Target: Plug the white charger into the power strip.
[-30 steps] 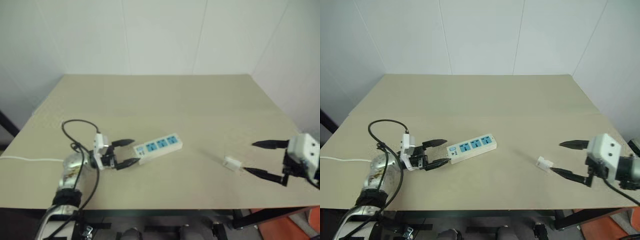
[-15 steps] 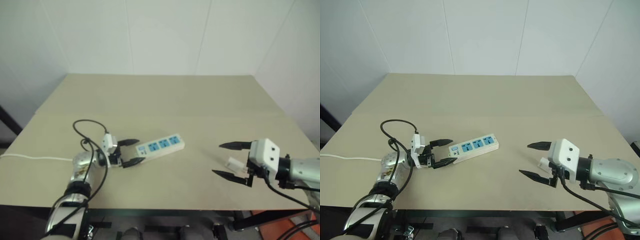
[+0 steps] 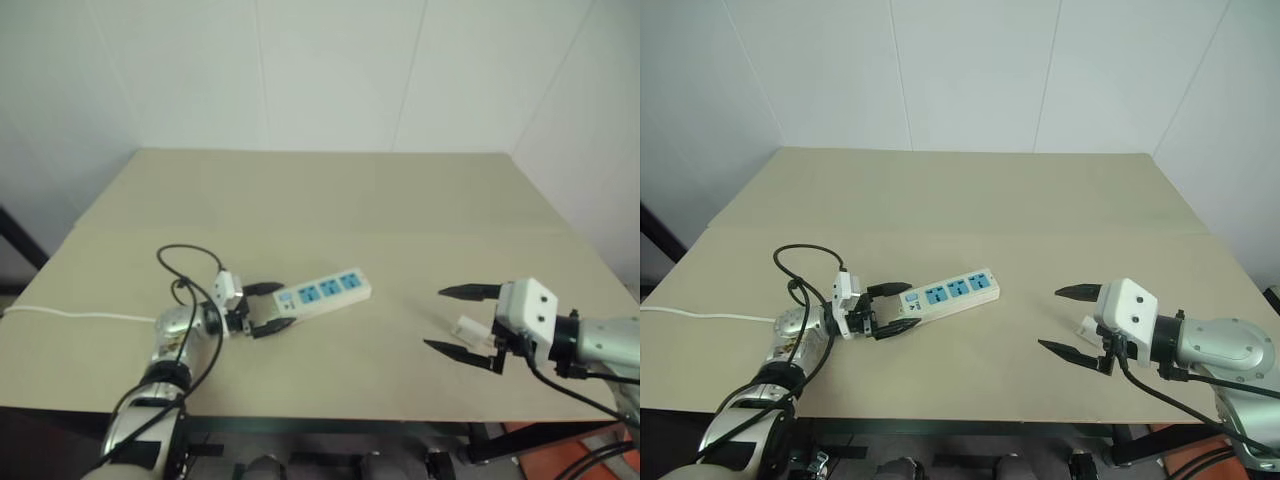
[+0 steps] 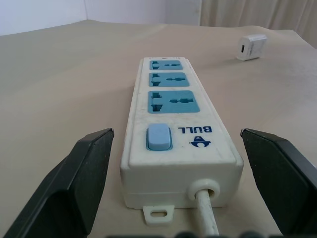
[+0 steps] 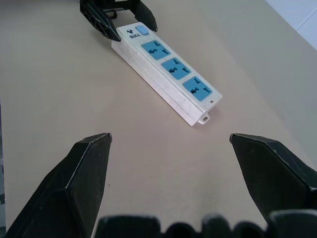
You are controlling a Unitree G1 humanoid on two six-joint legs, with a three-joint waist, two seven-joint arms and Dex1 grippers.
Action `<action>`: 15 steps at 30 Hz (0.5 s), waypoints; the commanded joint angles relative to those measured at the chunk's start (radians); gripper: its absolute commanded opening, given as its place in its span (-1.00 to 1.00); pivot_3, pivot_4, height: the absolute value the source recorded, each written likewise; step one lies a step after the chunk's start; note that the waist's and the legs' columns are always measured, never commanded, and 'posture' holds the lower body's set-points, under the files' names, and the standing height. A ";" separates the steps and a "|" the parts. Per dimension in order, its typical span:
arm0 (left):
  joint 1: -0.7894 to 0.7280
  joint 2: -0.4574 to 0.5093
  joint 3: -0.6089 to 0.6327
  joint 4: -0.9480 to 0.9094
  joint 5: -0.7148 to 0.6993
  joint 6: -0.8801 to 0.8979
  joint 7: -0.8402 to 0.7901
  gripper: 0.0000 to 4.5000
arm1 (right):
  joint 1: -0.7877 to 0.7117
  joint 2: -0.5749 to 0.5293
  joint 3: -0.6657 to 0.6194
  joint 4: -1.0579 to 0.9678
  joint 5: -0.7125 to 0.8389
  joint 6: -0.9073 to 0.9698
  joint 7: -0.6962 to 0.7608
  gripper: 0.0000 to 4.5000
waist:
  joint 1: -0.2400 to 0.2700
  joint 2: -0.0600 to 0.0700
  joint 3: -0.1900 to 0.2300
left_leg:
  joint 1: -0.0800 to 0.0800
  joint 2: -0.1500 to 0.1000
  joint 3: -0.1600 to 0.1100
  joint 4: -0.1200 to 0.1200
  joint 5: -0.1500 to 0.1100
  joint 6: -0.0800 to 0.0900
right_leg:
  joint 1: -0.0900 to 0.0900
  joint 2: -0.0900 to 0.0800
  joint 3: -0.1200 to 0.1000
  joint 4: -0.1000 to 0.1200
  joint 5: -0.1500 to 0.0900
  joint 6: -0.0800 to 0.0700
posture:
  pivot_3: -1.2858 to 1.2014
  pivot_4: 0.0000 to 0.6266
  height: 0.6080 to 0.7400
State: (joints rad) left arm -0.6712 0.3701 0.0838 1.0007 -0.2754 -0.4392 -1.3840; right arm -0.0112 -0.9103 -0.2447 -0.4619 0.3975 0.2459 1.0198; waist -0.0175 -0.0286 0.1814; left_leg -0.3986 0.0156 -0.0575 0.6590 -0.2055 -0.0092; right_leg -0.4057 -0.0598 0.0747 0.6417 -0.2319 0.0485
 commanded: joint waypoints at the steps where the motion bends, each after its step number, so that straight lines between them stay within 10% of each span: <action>1: -0.016 -0.002 -0.011 0.029 0.037 -0.031 0.024 0.99 | 0.000 0.002 -0.014 -0.020 0.001 -0.012 -0.011 1.00 | 0.000 0.000 0.000 | 0.000 0.000 0.000 0.000 0.000 0.000 | 0.000 0.000 0.000 0.000 0.000 0.000 | 0.03 -0.52 1.00; 8: -0.021 -0.004 -0.032 0.063 0.077 -0.040 0.015 0.99 | -0.001 0.009 0.000 -0.011 -0.016 -0.019 -0.016 1.00 | 0.001 0.000 0.000 | 0.000 0.000 0.000 0.000 0.000 0.000 | 0.000 0.000 0.000 0.000 0.000 0.000 | 0.03 -0.52 1.00; 15: -0.022 -0.008 -0.031 0.061 0.065 -0.021 -0.025 0.43 | 0.003 0.011 -0.005 -0.010 -0.024 -0.014 -0.017 1.00 | 0.001 0.000 0.000 | 0.000 0.000 0.000 0.000 0.000 0.000 | 0.001 0.000 0.000 0.000 0.000 0.000 | 0.03 -0.52 1.00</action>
State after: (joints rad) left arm -0.6974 0.3681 0.0632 1.0400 -0.2244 -0.4740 -1.3950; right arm -0.0072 -0.9003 -0.2307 -0.4607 0.3738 0.2456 1.0158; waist -0.0166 -0.0286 0.1810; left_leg -0.3983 0.0156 -0.0574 0.6589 -0.2055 -0.0093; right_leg -0.4050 -0.0599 0.0746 0.6412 -0.2320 0.0487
